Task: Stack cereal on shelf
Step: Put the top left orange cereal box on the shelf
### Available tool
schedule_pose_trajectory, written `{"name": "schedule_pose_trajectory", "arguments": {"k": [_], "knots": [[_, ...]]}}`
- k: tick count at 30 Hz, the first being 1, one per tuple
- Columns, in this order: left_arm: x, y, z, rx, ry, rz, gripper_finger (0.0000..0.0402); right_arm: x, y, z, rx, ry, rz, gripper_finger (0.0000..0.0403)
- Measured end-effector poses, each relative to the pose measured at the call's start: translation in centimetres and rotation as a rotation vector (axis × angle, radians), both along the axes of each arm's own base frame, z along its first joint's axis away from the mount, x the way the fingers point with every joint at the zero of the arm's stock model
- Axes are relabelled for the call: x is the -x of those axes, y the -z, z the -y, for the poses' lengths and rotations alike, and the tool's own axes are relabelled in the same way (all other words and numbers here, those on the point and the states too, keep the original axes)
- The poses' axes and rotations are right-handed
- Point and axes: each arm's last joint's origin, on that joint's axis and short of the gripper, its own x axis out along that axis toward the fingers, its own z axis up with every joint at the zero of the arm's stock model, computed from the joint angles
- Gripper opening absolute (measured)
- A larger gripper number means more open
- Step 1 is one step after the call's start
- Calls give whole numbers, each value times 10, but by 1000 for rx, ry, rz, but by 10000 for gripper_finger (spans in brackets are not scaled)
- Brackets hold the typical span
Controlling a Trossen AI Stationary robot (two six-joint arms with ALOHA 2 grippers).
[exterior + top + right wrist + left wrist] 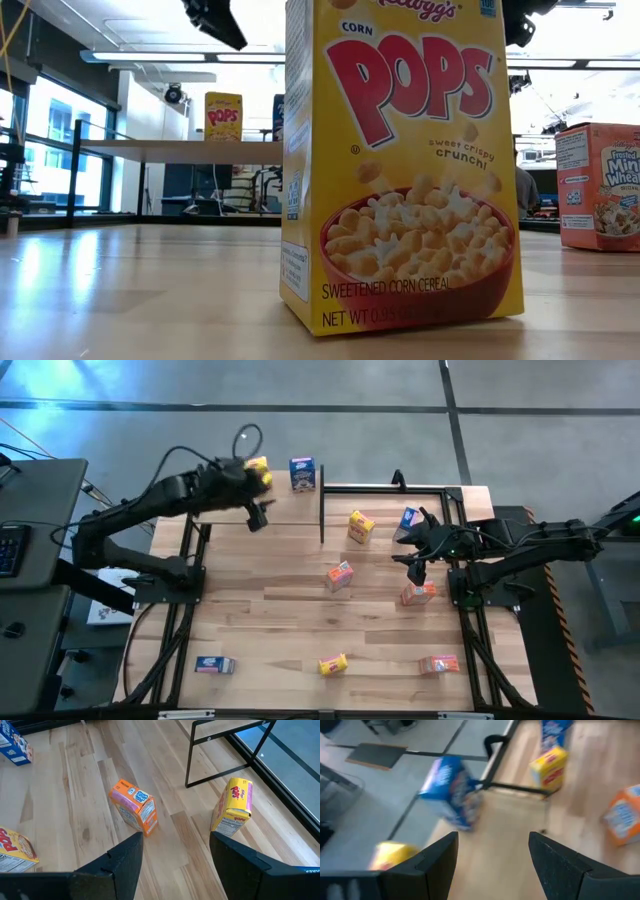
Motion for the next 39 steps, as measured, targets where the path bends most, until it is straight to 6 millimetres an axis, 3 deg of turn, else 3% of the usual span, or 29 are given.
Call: {"name": "schedule_pose_trajectory", "arguments": {"k": [13, 19, 26, 39], "knots": [[-73, 36, 65, 73, 70, 16, 234, 0, 0, 0, 0, 0, 0, 223], [-97, 55, 88, 96, 56, 27, 234, 0, 0, 0, 0, 0, 0, 223], [-119, 78, 106, 126, 67, 22, 238, 0, 0, 0, 0, -1, 0, 223], [-149, 116, 121, 145, 75, -7, 296, 0, 0, 0, 0, 0, 0, 223]]}}
